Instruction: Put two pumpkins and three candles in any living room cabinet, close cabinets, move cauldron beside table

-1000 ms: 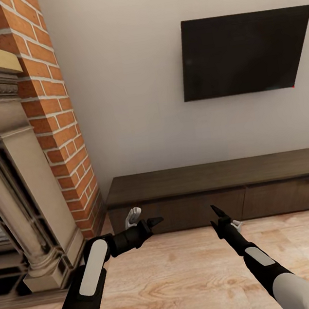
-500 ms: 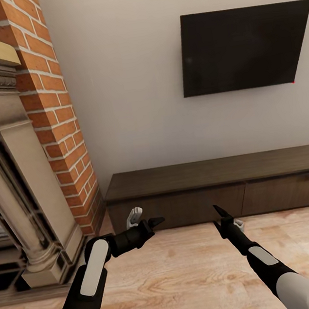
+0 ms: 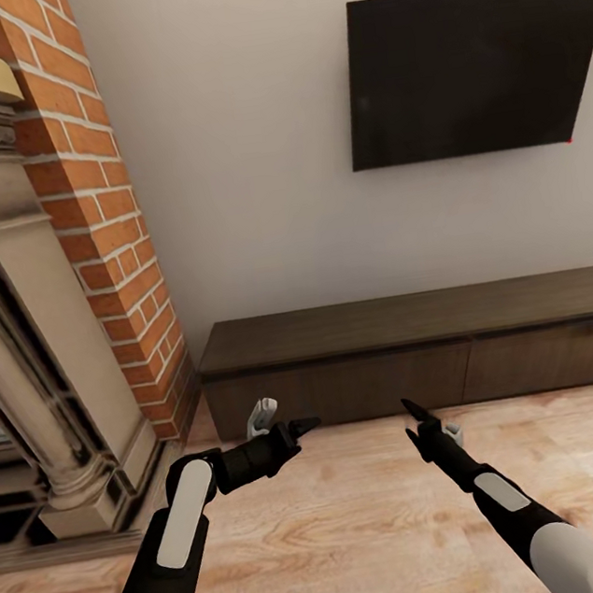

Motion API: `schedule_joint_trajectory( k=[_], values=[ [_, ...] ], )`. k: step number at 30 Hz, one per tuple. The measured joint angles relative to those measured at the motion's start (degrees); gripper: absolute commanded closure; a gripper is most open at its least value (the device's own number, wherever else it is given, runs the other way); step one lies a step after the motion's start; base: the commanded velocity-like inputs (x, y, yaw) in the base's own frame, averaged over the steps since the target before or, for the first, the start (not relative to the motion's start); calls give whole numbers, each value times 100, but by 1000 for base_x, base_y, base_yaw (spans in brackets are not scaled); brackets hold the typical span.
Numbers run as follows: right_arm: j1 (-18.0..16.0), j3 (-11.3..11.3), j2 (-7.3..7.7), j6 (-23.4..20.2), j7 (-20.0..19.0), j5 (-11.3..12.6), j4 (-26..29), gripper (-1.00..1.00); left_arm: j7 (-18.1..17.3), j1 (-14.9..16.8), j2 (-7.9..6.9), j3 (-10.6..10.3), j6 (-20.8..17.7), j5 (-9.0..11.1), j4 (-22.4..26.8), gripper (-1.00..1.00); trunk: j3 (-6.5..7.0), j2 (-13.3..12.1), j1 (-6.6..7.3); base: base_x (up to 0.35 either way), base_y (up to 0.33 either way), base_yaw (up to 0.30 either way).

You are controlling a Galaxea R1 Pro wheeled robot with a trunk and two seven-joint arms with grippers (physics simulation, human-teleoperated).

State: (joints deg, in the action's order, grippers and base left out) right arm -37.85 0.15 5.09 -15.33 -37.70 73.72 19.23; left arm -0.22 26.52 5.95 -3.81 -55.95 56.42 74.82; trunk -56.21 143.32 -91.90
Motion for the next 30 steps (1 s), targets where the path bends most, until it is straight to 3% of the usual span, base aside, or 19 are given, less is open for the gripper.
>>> schedule_joint_trajectory(
  k=[14,30],
  values=[
    [0,2,4,8,-93,-169,4,-100,-66,-1,0,-2,0,15,2,-100,-310,19,-36,0,0,0],
    [-1,-5,-1,21,-50,-170,57,-100,-112,-1,0,-2,0,16,-5,-100,-311,19,-36,0,0,0]
  ],
)
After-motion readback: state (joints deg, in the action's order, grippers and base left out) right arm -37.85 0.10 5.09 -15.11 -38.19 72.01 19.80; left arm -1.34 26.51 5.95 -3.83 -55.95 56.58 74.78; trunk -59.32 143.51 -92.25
